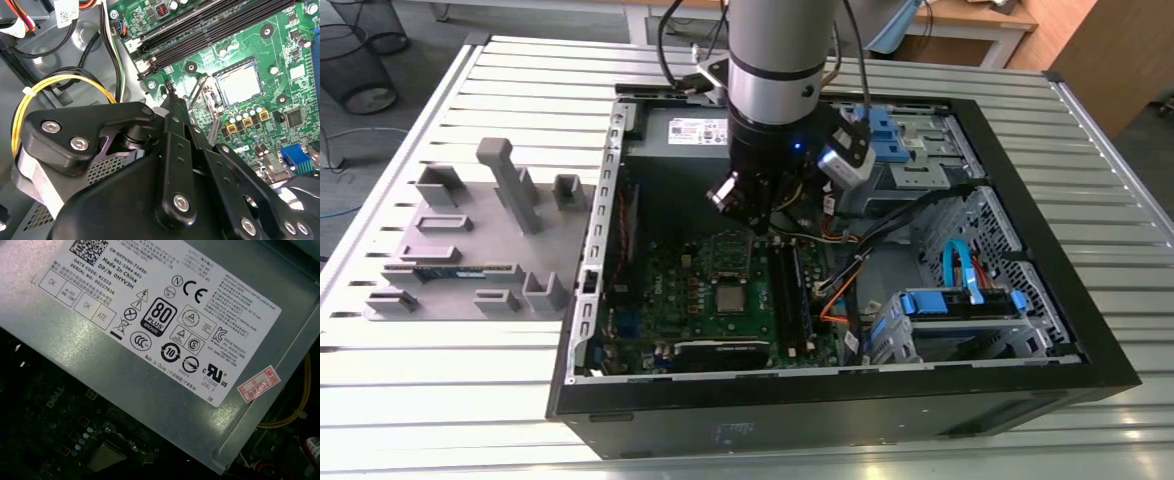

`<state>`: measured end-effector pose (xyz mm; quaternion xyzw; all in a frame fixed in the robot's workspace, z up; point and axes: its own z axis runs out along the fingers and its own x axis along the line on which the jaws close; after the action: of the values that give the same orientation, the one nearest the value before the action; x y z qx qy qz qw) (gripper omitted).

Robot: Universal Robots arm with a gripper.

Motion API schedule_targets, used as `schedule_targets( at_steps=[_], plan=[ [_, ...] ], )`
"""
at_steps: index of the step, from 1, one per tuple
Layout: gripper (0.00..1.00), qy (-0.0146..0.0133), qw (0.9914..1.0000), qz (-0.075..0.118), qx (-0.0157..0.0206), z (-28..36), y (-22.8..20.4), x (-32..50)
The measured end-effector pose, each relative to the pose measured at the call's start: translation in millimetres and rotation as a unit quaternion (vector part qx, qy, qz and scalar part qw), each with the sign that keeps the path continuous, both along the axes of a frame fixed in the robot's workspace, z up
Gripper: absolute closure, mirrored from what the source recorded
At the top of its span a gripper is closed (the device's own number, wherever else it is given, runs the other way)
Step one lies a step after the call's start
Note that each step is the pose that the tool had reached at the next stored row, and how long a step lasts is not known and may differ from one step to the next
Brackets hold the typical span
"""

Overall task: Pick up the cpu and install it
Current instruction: 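Close the cpu cover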

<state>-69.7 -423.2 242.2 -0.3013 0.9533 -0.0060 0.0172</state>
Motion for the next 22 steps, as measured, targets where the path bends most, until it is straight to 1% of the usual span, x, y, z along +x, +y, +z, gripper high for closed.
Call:
schedule_targets(
  at_steps=[15, 18, 22],
  plan=[
    [0.89, 0.0, 0.99986, 0.016, -0.0041, 4.0, -1.8, -0.2],
    [0.89, 0.0, 0.99978, 0.02, -0.0048, 5.0, -2.7, -0.3],
    [0.89, 0.0, 0.99966, 0.026, -0.0049, 5.4, -4.2, -0.4]
  ],
)
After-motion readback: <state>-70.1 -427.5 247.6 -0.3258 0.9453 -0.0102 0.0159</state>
